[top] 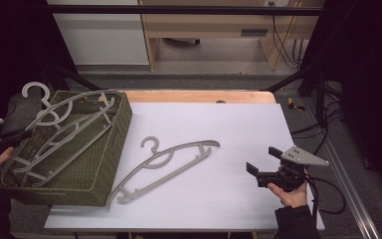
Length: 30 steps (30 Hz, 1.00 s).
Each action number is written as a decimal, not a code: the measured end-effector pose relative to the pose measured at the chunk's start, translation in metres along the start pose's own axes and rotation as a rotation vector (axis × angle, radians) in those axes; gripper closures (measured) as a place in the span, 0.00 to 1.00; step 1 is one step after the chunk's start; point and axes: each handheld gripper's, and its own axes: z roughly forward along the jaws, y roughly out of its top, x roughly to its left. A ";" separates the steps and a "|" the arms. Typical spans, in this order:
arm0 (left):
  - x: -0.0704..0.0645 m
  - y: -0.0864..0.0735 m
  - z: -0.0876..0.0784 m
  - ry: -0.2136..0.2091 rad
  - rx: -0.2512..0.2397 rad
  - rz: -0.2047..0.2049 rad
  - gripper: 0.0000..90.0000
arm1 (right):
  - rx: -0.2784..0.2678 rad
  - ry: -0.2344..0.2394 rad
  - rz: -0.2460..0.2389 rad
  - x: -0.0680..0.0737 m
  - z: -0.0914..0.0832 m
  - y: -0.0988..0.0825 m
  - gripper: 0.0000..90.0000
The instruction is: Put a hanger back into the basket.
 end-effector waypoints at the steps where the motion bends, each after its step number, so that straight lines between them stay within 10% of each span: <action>1: 0.000 0.000 0.000 0.000 0.000 0.000 0.92 | 0.000 0.000 0.000 0.000 0.000 0.000 0.02; 11: -0.004 -0.008 0.020 0.037 0.069 0.041 0.92 | 0.007 0.003 -0.010 0.000 0.001 -0.001 0.02; 23: -0.008 -0.027 0.043 0.001 0.076 -0.018 0.91 | 0.005 0.001 -0.004 0.001 0.002 -0.001 0.02; 30: -0.016 -0.030 0.059 -0.008 0.192 0.017 0.90 | 0.007 0.001 -0.009 0.000 0.000 -0.001 0.02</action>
